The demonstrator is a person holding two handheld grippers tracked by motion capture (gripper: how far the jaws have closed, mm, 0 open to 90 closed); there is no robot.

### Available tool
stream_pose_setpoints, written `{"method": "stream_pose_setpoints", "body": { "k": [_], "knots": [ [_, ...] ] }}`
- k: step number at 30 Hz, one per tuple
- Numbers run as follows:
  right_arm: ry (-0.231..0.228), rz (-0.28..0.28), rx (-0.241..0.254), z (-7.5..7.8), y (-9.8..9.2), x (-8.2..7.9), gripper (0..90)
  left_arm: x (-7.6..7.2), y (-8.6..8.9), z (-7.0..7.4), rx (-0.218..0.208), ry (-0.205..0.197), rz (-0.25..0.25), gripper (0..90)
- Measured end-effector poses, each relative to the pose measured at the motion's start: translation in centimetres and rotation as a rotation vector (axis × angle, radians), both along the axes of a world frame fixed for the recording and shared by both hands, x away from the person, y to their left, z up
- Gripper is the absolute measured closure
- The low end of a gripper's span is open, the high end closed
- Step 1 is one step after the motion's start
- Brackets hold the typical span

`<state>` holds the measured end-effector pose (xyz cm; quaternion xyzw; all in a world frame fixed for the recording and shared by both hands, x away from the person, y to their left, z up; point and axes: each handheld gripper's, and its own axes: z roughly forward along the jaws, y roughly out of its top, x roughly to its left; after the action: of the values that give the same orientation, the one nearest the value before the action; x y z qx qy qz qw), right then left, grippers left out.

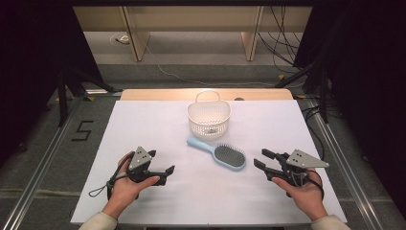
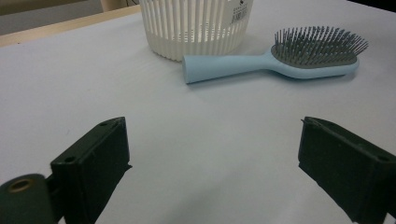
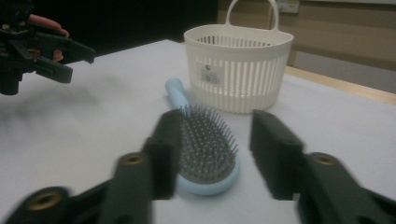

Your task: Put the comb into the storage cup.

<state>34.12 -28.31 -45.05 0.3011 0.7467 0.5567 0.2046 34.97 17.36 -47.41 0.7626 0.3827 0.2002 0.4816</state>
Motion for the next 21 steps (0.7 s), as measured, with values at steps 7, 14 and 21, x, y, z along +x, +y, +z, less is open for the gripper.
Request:
{"method": "stream_pose_setpoints", "body": {
  "k": [7, 14, 21],
  "knots": [
    [0.068, 0.051, -0.103, 0.7, 2.5, 1.1, 90.0, 0.0, 0.0, 0.0, -0.002, 0.002, 0.002, 8.4],
    [0.115, 0.049, -0.168, 1.8, 6.5, 3.6, 90.0, 0.1, -0.1, 0.0, -0.002, 0.002, -0.003, 8.7],
    [0.187, 0.035, -0.255, 2.3, 11.2, 6.6, 90.0, 0.1, -0.1, 0.0, -0.004, 0.004, -0.001, 8.9]
  ]
}}
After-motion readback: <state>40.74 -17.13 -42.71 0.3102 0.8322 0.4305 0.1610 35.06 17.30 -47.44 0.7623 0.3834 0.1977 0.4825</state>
